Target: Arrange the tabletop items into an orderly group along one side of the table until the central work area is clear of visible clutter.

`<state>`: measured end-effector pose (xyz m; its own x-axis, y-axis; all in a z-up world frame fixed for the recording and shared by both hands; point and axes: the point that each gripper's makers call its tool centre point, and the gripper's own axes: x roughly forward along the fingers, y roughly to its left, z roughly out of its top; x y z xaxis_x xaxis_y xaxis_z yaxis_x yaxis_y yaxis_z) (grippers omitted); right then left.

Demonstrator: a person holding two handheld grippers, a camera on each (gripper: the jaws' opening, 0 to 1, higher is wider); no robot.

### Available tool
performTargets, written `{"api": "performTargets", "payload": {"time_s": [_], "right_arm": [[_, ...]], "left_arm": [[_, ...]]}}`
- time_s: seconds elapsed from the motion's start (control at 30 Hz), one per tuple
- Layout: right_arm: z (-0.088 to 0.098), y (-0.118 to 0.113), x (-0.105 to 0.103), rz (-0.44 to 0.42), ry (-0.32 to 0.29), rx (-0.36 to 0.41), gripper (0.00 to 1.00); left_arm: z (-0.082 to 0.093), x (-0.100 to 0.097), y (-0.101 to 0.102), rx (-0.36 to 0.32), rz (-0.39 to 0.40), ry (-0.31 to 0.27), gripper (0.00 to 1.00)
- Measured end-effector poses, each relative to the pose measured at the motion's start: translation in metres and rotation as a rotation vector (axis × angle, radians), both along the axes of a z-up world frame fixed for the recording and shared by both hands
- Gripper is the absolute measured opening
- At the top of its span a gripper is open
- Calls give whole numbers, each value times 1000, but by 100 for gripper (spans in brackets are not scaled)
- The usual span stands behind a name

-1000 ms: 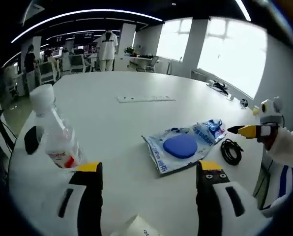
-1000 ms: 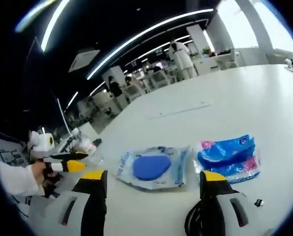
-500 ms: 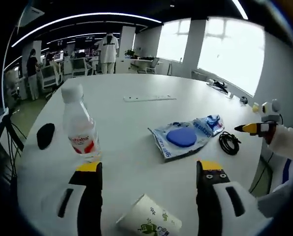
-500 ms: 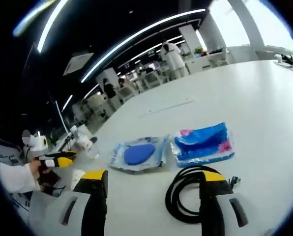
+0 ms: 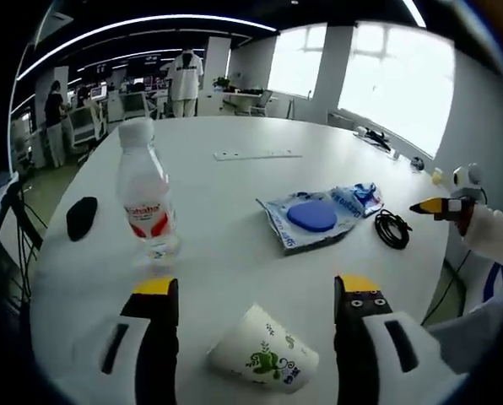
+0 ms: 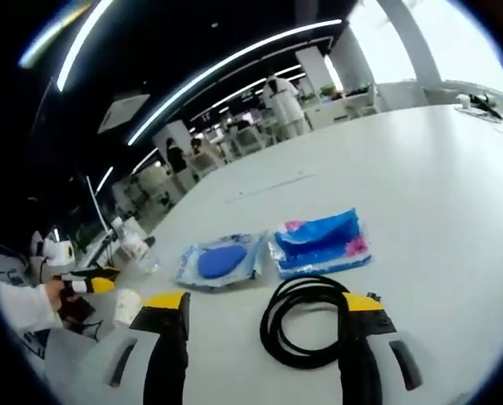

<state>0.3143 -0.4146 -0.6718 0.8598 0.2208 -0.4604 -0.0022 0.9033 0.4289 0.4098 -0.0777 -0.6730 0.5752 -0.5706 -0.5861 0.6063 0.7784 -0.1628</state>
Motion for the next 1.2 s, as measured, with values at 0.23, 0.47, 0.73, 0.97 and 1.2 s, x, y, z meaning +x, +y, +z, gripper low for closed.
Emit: {"api": "performTargets", "payload": {"time_s": [0.23,0.47,0.73,0.97,1.2], "right_arm": [[-3,5,-1,11,11,-2,72],[-6,6,-10,26,26,-24,71],[-15,-3,-34,39,93,-116,70],[-24,-9,-51,7,134,-99,69],[-27,-13,-57,-28,139,-70,68]], "left_arm": [[-13,-7,6,39,-20,65,69],[-23,-15,7,-35,-12,160,46],[-39,-23,11,90,-88,171,31],[-34,-22,1,80,-119,168,1],[-35,-28,-5,120,-190,180,0]]}}
